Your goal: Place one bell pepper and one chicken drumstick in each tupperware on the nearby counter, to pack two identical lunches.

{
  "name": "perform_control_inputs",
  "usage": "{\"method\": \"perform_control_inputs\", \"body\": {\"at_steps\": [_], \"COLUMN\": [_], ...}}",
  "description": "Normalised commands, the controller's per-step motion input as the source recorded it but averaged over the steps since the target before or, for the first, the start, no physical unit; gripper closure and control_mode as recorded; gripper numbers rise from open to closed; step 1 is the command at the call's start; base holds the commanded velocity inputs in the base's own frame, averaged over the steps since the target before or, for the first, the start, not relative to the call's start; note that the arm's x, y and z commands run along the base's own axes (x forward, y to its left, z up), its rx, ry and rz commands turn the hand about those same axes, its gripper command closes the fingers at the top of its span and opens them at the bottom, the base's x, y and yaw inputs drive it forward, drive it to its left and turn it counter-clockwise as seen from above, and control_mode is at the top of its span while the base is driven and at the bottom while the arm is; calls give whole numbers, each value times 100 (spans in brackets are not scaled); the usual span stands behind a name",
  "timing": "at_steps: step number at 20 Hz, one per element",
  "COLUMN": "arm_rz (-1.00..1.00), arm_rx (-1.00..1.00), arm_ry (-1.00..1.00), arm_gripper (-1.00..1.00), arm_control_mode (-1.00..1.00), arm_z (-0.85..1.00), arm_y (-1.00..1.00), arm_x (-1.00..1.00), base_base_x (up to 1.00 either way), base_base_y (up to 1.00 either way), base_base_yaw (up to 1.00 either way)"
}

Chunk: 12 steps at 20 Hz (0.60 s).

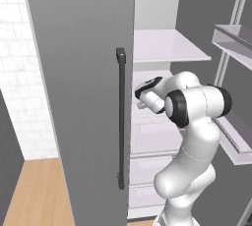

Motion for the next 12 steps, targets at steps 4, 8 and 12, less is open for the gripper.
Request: {"method": "perform_control_inputs", "body": {"at_steps": [4, 8, 12], "arm_rz": [4, 2, 1], "arm_rx": [0, -1, -9], "arm_ry": [0, 0, 0], "arm_gripper": [-100, -100, -100], "arm_control_mode": [-100, -100, -100], "arm_z": [-27, -29, -62], "arm_y": [0, 0, 10], "arm_x": [40, 37, 23], "base_base_x": [0, 0, 0], "base_base_y": [0, 0, 0], "base_base_yaw": [0, 0, 0]}}
